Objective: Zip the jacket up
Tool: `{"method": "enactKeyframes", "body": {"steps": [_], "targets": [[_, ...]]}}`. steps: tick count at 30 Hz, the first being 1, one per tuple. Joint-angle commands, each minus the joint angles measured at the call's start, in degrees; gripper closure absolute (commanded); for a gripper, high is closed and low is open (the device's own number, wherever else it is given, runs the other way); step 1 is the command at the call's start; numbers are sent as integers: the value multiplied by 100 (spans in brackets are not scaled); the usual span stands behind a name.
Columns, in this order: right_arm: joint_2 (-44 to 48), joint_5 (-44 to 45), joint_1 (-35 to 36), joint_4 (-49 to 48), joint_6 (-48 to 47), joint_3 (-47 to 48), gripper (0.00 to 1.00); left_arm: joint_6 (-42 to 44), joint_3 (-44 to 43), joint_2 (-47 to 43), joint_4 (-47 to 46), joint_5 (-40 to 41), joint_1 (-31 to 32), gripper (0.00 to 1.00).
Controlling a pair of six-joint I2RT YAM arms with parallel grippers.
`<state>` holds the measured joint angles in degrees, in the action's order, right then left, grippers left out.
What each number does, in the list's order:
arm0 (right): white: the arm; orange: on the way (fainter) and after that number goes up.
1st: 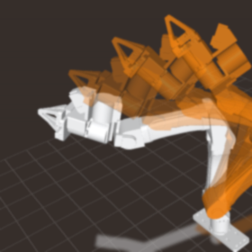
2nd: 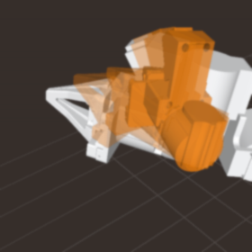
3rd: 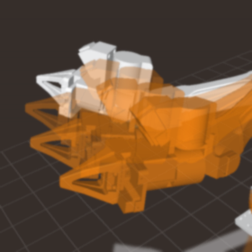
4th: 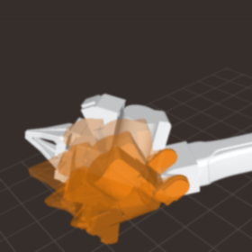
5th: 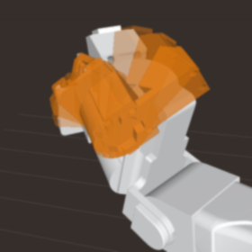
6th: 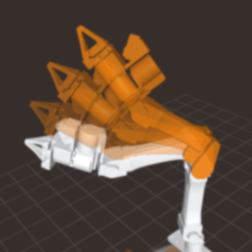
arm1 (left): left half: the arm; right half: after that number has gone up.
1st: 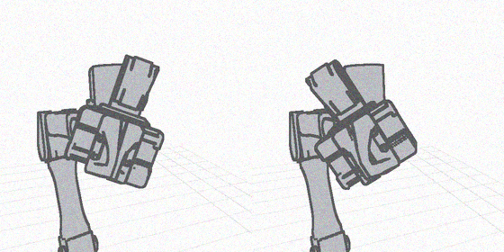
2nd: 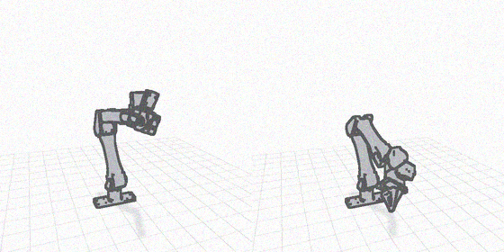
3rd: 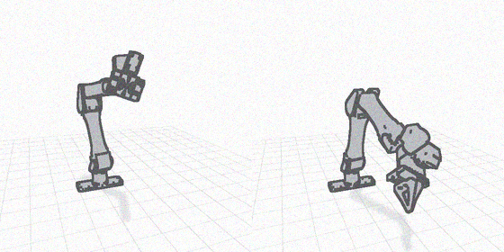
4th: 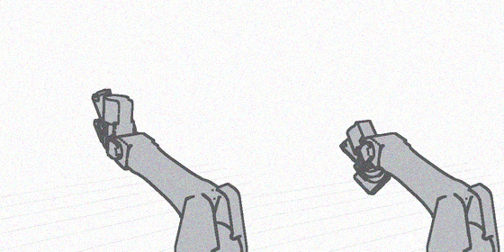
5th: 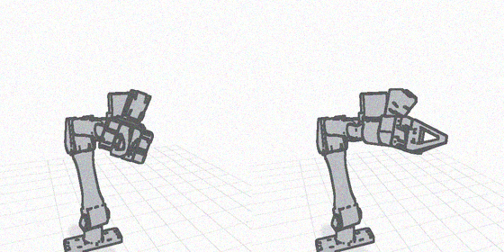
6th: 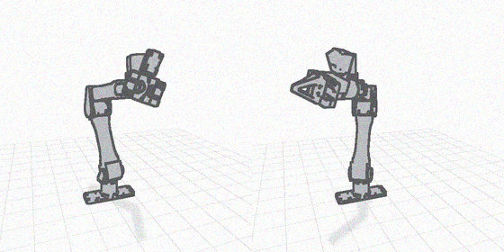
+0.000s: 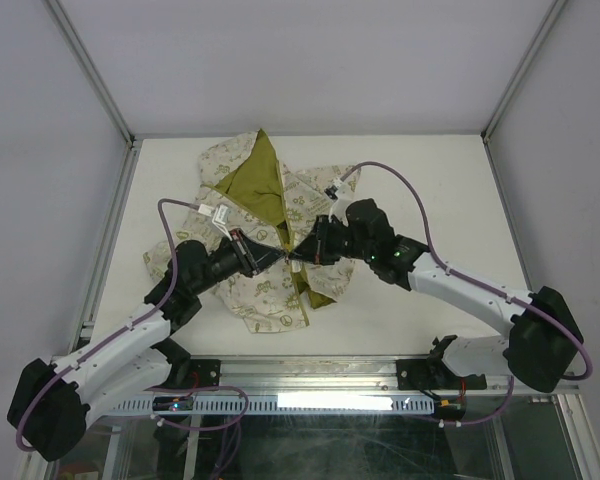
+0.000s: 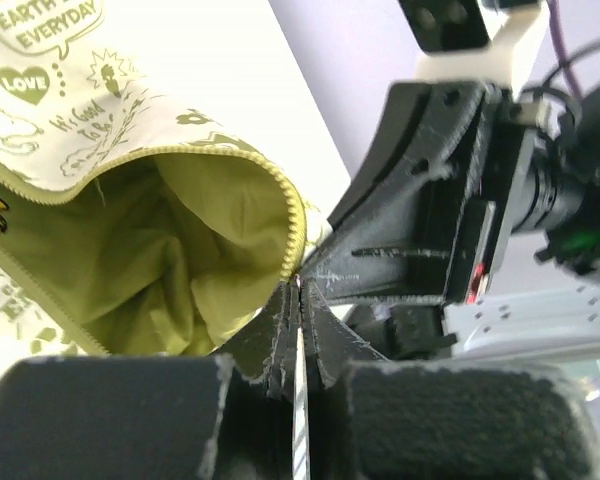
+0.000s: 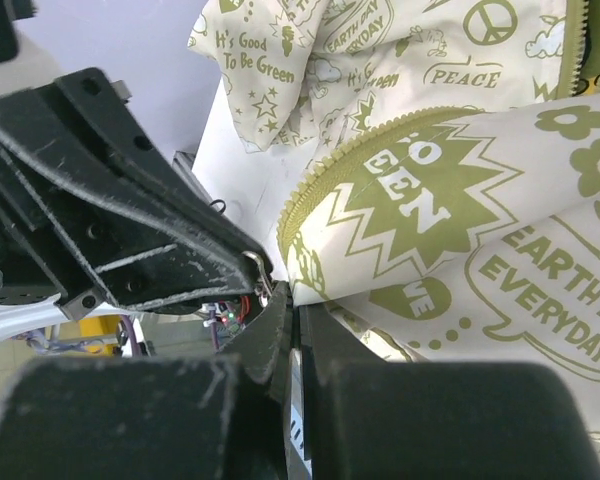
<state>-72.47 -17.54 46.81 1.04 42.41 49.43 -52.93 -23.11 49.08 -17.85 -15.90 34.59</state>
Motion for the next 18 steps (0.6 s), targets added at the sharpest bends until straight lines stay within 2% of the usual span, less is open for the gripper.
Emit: {"method": "enactKeyframes", "body": {"steps": [1, 7, 11, 14, 18], "targets": [[-179, -284, -168, 88, 43, 289, 100, 1673, -430, -435, -302, -345, 200, 100], [-382, -464, -175, 8, 26, 480, 100, 3015, -810, -429, 475, -638, 625, 91], [-447, -495, -178, -34, -181, 605, 100, 3656, -1049, -280, 1042, -506, 1035, 83], [-455, -487, -182, -17, -444, 681, 100, 4002, -1174, -250, 1419, -290, 1227, 76], [-382, -521, -204, -104, -754, 709, 100, 4024, -1282, -314, 1639, -294, 1252, 66]]}}
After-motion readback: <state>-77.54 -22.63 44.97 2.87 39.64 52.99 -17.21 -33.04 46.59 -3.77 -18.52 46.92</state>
